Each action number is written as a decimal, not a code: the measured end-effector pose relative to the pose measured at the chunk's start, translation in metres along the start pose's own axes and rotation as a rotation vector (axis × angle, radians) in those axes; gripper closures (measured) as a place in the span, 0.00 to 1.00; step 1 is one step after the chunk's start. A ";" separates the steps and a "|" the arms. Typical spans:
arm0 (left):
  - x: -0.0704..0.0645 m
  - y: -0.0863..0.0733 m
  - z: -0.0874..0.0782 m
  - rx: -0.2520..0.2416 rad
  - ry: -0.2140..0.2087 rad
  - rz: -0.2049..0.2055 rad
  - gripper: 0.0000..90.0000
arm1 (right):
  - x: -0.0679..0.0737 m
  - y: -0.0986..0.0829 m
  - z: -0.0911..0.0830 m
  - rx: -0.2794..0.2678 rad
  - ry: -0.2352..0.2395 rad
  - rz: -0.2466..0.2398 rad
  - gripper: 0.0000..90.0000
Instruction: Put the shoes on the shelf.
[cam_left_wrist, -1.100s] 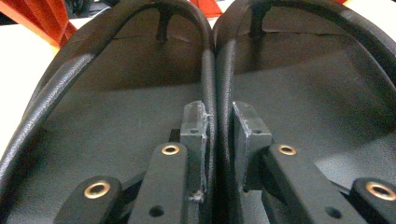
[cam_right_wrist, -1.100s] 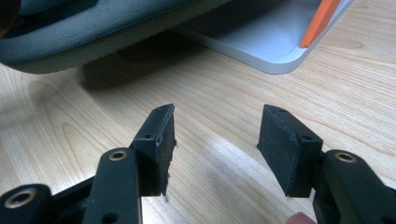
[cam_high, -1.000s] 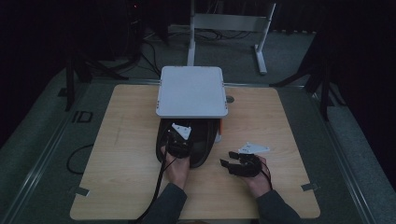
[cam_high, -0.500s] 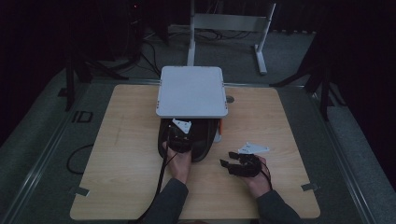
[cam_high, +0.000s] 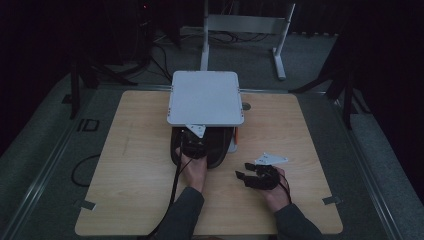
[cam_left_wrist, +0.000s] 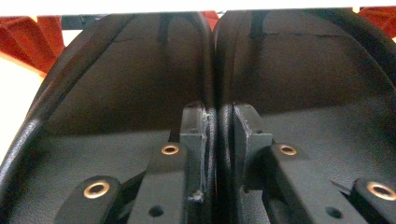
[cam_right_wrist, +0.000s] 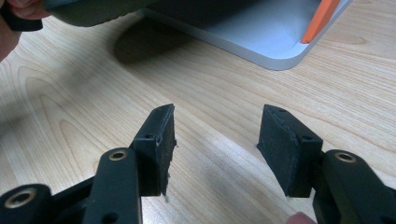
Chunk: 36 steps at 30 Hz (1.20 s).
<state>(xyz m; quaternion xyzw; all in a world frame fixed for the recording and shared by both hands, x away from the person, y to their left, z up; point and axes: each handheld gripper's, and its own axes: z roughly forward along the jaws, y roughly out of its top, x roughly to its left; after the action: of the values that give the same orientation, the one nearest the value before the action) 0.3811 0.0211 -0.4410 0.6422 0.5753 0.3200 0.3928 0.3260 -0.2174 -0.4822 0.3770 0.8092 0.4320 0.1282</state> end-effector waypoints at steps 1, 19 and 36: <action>0.000 0.001 0.001 -0.001 0.001 0.002 0.84 | 0.000 0.000 0.000 0.000 0.000 0.000 0.50; 0.000 0.005 0.010 -0.017 0.008 -0.004 0.84 | -0.001 0.000 0.000 0.002 -0.001 0.001 0.50; 0.000 0.012 0.019 -0.030 0.016 0.000 0.84 | -0.001 -0.001 0.001 0.005 -0.001 -0.002 0.51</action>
<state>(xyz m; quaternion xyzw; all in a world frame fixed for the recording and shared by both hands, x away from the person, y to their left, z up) 0.4032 0.0184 -0.4392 0.6338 0.5735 0.3337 0.3976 0.3269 -0.2176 -0.4834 0.3770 0.8105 0.4296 0.1282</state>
